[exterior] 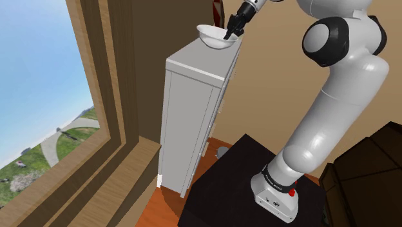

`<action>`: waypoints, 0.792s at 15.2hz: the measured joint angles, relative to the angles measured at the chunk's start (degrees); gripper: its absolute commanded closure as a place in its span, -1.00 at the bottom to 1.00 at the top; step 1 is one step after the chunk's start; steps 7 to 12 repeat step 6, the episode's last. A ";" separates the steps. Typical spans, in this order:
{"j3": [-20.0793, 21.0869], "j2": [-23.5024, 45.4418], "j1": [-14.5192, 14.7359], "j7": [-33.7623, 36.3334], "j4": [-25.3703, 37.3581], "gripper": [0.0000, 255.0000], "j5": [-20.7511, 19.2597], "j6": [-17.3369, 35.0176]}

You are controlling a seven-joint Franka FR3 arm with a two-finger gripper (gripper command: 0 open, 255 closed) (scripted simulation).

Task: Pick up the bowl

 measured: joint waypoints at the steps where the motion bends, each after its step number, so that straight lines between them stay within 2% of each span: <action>1: -0.08 0.32 -0.21 0.25 1.14 1.00 0.23 -0.84; 6: -0.37 2.15 -1.28 1.60 6.83 1.00 1.59 -4.79; 12: -0.37 2.15 -1.28 1.60 6.83 1.00 1.59 -4.79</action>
